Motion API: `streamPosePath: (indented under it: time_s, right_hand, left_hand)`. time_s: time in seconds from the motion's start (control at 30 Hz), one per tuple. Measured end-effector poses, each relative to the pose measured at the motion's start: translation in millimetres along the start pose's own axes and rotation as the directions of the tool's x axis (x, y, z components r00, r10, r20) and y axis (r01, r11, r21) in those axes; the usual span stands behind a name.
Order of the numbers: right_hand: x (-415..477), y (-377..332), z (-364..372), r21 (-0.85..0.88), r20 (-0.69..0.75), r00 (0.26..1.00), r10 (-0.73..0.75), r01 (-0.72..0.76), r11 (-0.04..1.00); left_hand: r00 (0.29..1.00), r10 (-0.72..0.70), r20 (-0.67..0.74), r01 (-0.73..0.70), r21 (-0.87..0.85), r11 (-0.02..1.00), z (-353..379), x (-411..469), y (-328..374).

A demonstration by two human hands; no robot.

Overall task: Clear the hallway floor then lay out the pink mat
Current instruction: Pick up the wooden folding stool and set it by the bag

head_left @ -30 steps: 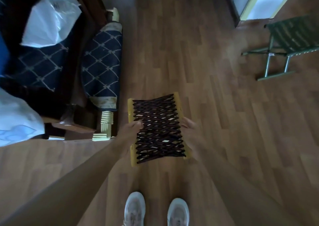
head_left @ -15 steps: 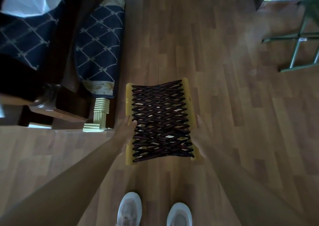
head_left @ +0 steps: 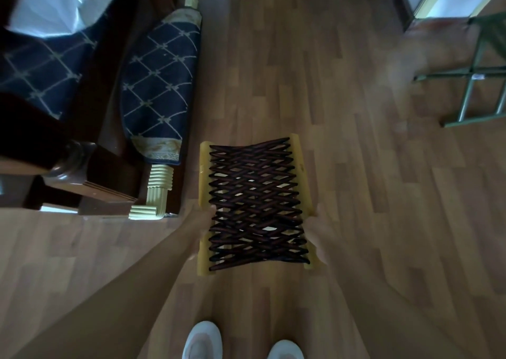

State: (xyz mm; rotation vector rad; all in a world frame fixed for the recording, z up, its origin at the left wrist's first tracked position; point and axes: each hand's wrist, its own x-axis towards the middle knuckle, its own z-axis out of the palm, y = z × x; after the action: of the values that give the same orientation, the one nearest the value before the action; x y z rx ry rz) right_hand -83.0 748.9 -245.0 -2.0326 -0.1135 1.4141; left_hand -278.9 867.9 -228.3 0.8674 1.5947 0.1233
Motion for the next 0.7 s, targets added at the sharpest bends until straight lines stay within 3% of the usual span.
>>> streamPosePath:
  time_s: [0.3,0.57,0.7]
  right_hand:
    - [11,21,5,0.062,-0.010,1.000,0.008,-0.007,0.998]
    - [-44,5,29,0.077,-0.123,0.984,-0.125,0.135,0.988]
    - [-76,-6,53,0.052,-0.031,0.980,-0.199,0.200,0.978]
  left_hand:
    - [0.994,-0.078,0.080,0.086,-0.104,0.991,-13,12,-36]
    - [0.986,0.157,0.048,-0.153,-0.070,0.986,9,-42,-15]
    - [0.959,0.267,0.095,-0.271,0.026,0.962,28,-67,-6]
